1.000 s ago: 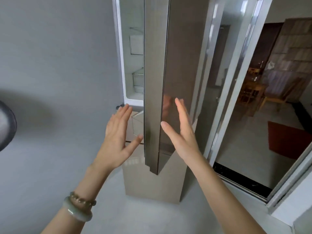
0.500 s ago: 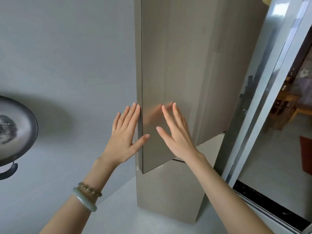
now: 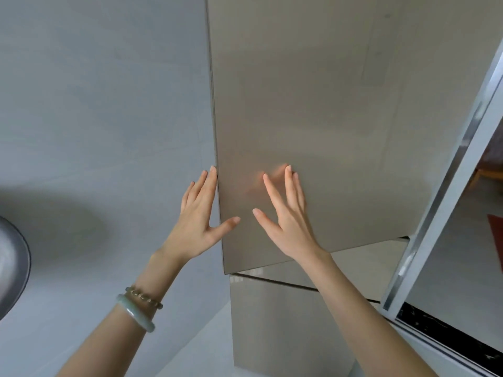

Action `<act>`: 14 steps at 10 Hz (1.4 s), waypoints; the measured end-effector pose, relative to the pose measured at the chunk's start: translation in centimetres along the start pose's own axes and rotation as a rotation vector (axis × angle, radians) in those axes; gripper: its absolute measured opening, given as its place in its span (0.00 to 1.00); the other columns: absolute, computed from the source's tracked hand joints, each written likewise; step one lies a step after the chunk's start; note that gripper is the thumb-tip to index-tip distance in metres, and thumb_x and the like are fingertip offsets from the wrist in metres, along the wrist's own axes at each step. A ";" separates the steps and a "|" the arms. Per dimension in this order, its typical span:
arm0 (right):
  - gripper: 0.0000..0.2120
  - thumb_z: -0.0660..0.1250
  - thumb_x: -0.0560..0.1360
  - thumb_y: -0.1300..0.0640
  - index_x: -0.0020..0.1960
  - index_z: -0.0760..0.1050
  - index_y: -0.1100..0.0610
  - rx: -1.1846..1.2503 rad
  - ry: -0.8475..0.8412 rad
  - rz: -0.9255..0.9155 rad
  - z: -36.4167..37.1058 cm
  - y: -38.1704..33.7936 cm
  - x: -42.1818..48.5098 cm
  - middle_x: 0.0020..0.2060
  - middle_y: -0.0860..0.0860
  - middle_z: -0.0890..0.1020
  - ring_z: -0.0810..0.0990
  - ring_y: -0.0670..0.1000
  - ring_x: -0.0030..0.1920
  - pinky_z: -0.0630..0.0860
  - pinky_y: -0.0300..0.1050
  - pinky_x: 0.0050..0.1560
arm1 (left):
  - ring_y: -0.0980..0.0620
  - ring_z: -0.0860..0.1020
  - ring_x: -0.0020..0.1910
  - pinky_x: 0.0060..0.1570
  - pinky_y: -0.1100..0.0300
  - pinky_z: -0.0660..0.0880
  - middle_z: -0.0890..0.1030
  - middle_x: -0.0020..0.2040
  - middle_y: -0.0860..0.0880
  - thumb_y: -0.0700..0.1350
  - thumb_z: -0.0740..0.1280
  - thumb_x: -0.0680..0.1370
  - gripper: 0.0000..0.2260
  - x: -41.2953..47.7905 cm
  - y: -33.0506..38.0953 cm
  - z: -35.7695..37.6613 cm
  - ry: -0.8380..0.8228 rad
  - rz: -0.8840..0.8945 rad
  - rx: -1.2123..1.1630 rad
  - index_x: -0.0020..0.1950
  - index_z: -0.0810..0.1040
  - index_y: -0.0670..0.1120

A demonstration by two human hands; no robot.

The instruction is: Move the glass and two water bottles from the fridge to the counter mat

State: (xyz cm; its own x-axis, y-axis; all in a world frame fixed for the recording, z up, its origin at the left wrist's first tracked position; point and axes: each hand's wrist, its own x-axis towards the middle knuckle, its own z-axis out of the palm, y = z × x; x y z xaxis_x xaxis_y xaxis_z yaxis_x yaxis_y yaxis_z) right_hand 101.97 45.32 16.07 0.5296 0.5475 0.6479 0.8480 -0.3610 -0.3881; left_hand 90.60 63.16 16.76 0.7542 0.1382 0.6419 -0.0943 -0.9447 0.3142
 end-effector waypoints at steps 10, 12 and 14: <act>0.36 0.63 0.76 0.43 0.79 0.53 0.51 -0.196 0.070 0.019 9.5 9.3 13.8 0.77 0.52 0.41 0.38 0.51 0.78 0.35 0.52 0.75 | 0.55 0.48 0.79 0.75 0.53 0.49 0.49 0.79 0.56 0.69 0.61 0.72 0.45 16.9 -13.8 9.3 0.017 -0.086 -0.181 0.80 0.44 0.50; 0.36 0.61 0.75 0.41 0.78 0.56 0.52 -0.243 0.128 0.004 10.7 9.8 14.1 0.78 0.54 0.44 0.42 0.55 0.79 0.38 0.56 0.76 | 0.60 0.54 0.77 0.75 0.51 0.55 0.54 0.79 0.60 0.62 0.67 0.73 0.45 17.9 -14.1 10.2 0.042 -0.021 -0.312 0.80 0.44 0.50; 0.37 0.62 0.75 0.40 0.78 0.55 0.52 -0.235 0.139 0.006 11.0 9.9 14.2 0.78 0.54 0.44 0.41 0.55 0.79 0.38 0.56 0.76 | 0.55 0.54 0.78 0.74 0.44 0.56 0.53 0.80 0.54 0.61 0.68 0.72 0.47 18.1 -14.5 10.6 0.042 -0.016 -0.324 0.80 0.42 0.48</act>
